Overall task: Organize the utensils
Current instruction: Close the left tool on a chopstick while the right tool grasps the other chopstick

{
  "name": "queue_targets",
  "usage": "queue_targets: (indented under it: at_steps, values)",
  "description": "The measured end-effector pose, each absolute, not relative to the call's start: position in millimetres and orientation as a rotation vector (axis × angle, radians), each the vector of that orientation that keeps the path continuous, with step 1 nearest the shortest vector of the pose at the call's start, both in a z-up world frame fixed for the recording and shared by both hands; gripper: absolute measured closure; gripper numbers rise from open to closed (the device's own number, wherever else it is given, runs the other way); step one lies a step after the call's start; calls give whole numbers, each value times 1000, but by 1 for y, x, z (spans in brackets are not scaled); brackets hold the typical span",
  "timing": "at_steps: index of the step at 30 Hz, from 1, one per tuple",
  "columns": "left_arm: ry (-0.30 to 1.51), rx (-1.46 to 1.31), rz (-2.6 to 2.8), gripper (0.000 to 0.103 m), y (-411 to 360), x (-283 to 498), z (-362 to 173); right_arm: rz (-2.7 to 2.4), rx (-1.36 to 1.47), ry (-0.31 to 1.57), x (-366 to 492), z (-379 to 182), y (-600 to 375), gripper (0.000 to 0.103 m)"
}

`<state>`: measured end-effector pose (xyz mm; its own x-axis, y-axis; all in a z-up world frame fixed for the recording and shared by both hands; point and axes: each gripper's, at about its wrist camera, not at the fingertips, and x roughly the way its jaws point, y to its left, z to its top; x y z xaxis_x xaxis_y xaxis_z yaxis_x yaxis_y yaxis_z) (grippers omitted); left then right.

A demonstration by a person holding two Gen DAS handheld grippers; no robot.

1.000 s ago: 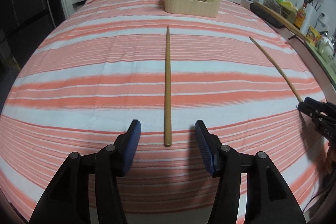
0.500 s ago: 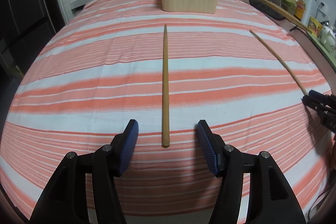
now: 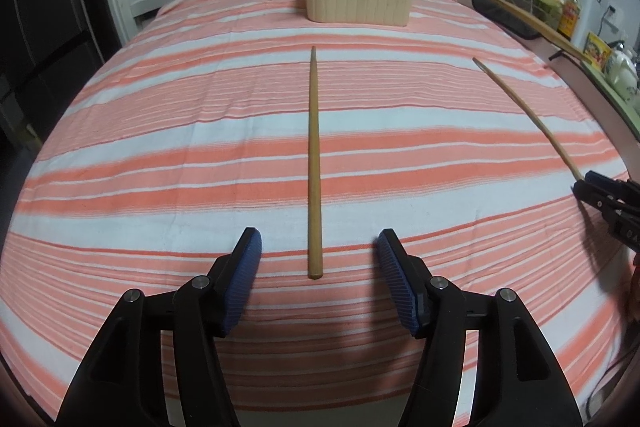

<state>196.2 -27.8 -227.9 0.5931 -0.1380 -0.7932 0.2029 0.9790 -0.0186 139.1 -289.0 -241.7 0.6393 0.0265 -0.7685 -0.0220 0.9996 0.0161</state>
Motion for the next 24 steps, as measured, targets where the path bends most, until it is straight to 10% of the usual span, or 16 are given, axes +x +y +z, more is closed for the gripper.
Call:
queue_targets:
  at_steps: [16, 21, 24]
  values:
    - [919, 87, -209, 43, -21, 188, -227, 61, 6, 879, 135, -241, -292, 62]
    - [901, 86, -216, 75, -22, 186, -227, 53, 15, 874, 133, -241, -292, 64]
    - [888, 93, -222, 98, -24, 189, -226, 38, 17, 873, 135, -241, -295, 95]
